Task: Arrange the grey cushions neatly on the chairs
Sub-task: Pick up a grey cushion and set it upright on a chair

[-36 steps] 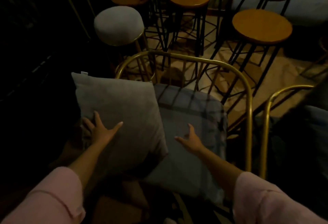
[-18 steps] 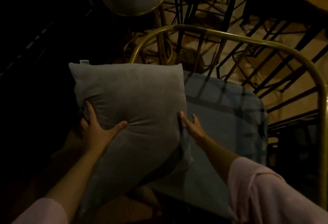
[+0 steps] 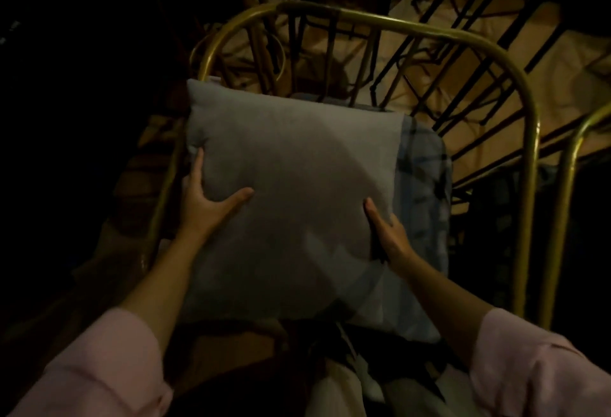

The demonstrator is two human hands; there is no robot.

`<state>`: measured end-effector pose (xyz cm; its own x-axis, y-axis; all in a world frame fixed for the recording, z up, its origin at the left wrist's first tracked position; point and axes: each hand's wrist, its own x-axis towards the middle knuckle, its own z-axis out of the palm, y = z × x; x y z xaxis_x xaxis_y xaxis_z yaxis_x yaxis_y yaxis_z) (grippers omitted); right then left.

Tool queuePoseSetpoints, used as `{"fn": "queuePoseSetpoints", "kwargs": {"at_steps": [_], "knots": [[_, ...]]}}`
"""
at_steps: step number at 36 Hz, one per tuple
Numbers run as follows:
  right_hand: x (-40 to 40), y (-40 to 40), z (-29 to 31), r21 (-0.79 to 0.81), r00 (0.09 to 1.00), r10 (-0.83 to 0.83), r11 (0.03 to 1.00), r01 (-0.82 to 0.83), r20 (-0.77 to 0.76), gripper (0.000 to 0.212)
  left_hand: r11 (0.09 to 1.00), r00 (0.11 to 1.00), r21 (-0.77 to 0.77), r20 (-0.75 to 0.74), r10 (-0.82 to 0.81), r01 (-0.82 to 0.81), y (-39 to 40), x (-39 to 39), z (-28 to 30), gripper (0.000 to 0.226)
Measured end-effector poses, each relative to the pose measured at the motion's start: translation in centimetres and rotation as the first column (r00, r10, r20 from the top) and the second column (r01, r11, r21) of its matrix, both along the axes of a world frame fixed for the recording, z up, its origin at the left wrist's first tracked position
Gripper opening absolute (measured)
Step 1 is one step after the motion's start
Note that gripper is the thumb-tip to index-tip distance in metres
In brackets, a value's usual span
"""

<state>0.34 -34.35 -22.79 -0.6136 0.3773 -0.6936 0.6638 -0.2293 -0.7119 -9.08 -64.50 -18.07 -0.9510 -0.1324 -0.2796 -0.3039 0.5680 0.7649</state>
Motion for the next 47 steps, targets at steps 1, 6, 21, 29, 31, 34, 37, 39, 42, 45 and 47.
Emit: {"fn": "queuePoseSetpoints", "kwargs": {"at_steps": [1,6,21,29,31,34,37,39,42,45,47], "knots": [[1.0,0.8,-0.1,0.025,1.0,0.002,1.0,-0.002,0.007,0.104,0.999,0.999,0.011,0.022,-0.043,0.043,0.8,-0.4,-0.5,0.119],[3.4,3.1,-1.2,0.105,1.0,-0.014,0.994,0.011,0.028,0.12,0.981,0.965,0.029,0.177,-0.193,0.191,3.4,-2.5,-3.4,0.132],[2.8,3.9,-3.4,0.151,0.997,-0.012,0.989,0.0,0.078,0.071,0.985,0.918,-0.119,0.389,-0.072,0.128,5.6,1.8,-8.2,0.117],[8.6,10.2,3.5,0.36,0.993,0.106,0.93,-0.077,-0.06,0.079,0.966,0.973,-0.245,0.189,0.132,-0.083,14.5,10.2,-3.6,0.097],[10.8,13.1,5.9,0.484,0.986,0.153,0.869,-0.101,-0.07,0.077,0.981,0.977,-0.188,0.198,0.076,-0.039,18.5,12.0,-2.4,0.088],[14.3,18.5,8.9,0.665,0.972,0.219,0.739,-0.111,-0.081,0.07,0.992,0.965,-0.082,0.253,-0.07,0.094,24.9,14.5,-0.8,0.088],[18.5,24.6,11.0,0.768,0.976,0.193,0.639,-0.045,-0.104,0.065,0.966,0.931,-0.005,0.27,-0.246,0.257,31.5,17.0,0.8,0.09],[21.5,28.8,11.8,0.82,0.983,0.12,0.57,0.045,-0.138,0.061,0.936,0.907,0.037,0.238,-0.348,0.35,35.7,18.7,1.9,0.089],[25.7,35.0,12.5,0.871,0.985,-0.01,0.465,0.158,-0.173,0.059,0.889,0.874,0.045,0.166,-0.457,0.457,42.1,21.4,3.7,0.084],[30.1,41.1,12.8,0.878,0.968,-0.201,0.423,0.224,-0.151,0.067,0.846,0.838,0.084,0.116,-0.533,0.526,48.0,24.0,4.9,0.077],[32.6,44.9,12.8,0.867,0.942,-0.304,0.421,0.266,-0.141,0.073,0.808,0.806,0.114,0.078,-0.587,0.578,51.6,25.5,5.4,0.075]]}}
